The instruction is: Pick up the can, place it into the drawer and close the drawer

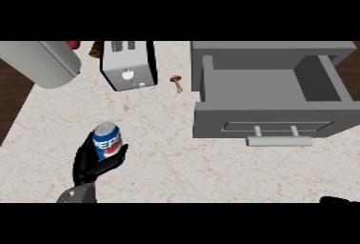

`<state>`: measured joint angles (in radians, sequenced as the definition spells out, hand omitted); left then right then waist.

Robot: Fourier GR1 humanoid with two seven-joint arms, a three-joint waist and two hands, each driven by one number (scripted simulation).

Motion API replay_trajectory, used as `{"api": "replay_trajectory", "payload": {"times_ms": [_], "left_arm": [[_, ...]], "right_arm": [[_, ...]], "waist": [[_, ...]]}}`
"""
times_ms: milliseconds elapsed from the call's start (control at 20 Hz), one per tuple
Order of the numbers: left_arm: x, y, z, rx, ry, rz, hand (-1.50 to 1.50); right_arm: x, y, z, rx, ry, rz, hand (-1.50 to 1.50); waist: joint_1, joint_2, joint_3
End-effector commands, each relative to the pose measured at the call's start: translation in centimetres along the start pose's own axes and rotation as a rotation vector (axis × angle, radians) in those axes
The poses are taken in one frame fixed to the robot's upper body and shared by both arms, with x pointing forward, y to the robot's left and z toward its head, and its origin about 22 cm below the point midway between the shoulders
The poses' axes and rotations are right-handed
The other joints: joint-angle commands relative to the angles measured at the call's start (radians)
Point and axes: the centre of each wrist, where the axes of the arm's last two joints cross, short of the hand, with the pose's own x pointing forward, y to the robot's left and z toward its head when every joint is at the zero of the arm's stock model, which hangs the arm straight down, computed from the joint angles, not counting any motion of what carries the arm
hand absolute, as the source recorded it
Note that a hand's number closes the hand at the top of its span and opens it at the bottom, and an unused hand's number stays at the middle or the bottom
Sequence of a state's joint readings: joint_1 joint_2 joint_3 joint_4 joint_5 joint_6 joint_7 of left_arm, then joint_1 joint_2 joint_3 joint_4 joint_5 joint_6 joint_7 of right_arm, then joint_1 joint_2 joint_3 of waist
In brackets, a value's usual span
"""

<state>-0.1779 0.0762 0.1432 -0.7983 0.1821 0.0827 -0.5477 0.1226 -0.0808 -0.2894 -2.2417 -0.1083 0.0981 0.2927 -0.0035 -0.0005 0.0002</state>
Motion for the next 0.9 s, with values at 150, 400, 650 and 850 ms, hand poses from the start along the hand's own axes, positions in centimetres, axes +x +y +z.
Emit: {"api": "replay_trajectory", "payload": {"times_ms": [150,400,650,850], "left_arm": [[-0.1,-2.0,-0.7,-0.063,-0.063,0.045,1.5],[2.8,-5.7,-6.0,-0.148,-0.071,0.024,1.5],[3.9,-6.6,-8.0,-0.206,-0.083,0.082,1.5],[6.6,-10.6,-9.5,-0.259,-0.106,0.084,1.5]], "right_arm": [[-0.5,0.2,-0.6,-0.004,-0.012,0.006,-1.5],[0.3,0.3,0.1,0.016,-0.01,0.021,-1.5],[0.5,0.2,0.4,0.001,-0.037,0.017,-1.5],[-0.4,0.3,0.0,-0.006,-0.028,0.009,-1.5]], "waist": [[0.001,0.0,0.0],[-0.017,0.005,-0.002],[-0.013,0.004,-0.001],[-0.011,0.003,-0.001]]}}
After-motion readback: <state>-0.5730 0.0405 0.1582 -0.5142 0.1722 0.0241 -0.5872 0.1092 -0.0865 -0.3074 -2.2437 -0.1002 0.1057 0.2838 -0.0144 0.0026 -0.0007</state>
